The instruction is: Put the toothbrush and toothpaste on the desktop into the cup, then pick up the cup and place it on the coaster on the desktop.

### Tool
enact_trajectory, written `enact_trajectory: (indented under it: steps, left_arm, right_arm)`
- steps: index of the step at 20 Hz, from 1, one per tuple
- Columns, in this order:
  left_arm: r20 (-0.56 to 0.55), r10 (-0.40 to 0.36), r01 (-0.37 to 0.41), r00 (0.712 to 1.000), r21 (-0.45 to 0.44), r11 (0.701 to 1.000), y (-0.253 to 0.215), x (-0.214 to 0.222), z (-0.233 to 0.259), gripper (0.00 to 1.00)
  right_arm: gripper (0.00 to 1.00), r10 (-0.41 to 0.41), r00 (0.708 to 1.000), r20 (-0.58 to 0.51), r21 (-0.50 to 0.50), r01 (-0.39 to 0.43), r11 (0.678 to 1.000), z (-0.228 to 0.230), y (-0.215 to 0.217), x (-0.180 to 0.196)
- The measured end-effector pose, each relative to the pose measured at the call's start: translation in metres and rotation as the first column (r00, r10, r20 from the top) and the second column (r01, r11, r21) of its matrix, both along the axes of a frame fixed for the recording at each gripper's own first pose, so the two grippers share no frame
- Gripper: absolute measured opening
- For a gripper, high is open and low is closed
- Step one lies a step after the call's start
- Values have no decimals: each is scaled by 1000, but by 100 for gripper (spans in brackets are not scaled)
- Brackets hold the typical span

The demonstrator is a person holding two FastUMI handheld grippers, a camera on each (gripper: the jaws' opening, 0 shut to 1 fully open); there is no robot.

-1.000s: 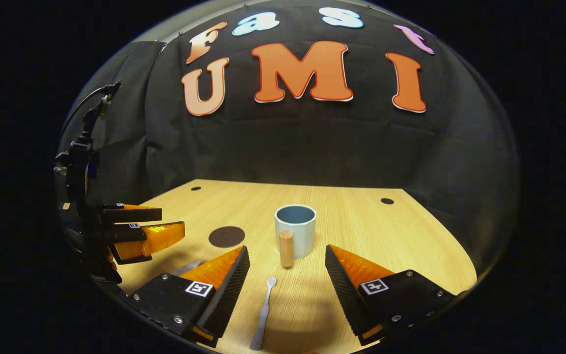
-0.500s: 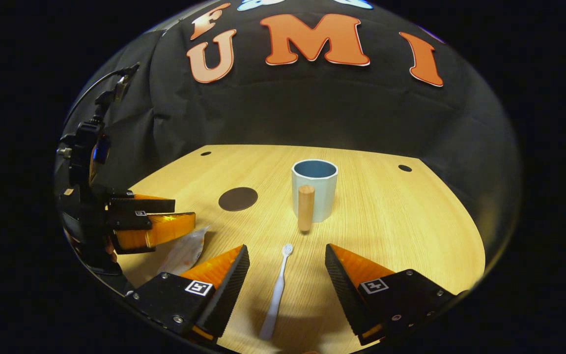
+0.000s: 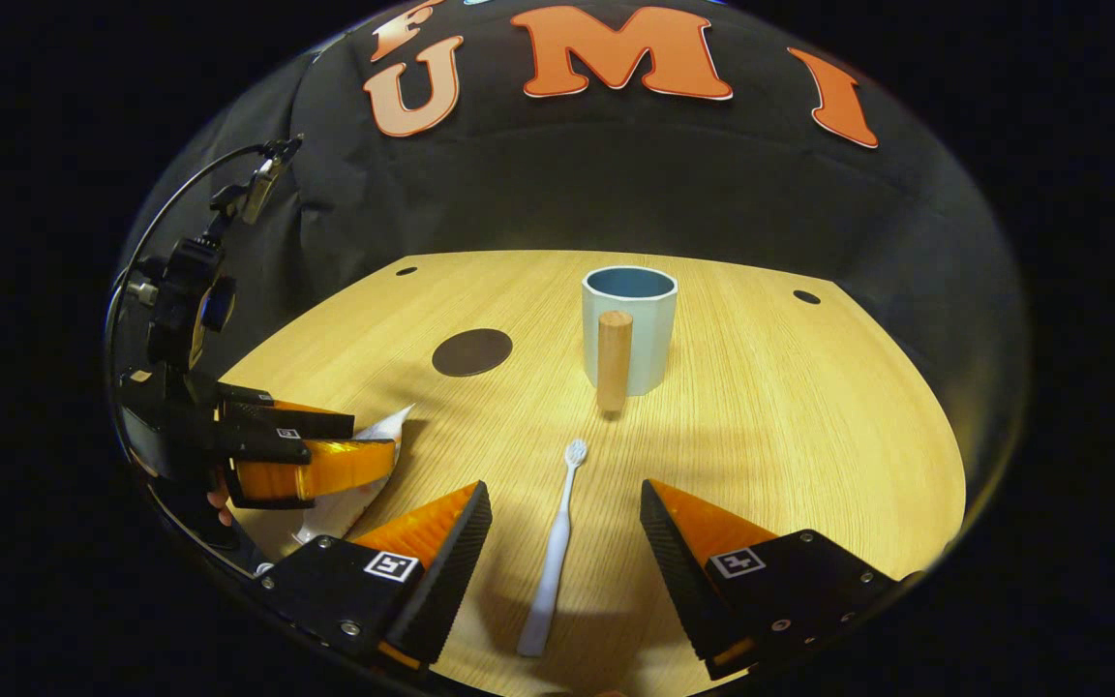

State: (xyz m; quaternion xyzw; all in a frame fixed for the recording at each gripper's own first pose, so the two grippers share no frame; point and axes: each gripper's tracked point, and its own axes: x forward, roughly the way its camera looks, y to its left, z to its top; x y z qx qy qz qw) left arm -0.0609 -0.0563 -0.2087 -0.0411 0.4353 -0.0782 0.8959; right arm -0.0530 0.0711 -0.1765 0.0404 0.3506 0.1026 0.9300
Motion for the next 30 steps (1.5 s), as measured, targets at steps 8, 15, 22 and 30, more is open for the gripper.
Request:
enact_trajectory:
  steps: [8, 15, 22, 30]
  left_arm:
    - [-41, 2, -2, 999, 17, 1000, -11, -5, -12, 80]
    - [-76, 40, -44, 996, -44, 998, -1, -9, -13, 25]
    - [-53, 55, -58, 997, -62, 996, 1, -6, -12, 17]
    - [-19, 89, -90, 996, -60, 994, 5, -3, -7, 17]
  right_arm:
    - [94, 31, 998, -50, 5, -31, 1000, -11, 7, -9]
    - [94, 26, 996, -89, 1, -26, 1000, -19, 10, -10]
    - [78, 33, 991, -129, -9, -35, 999, -27, 17, -12]
    - [39, -26, 988, -152, -44, 20, 999, -41, 5, -7]
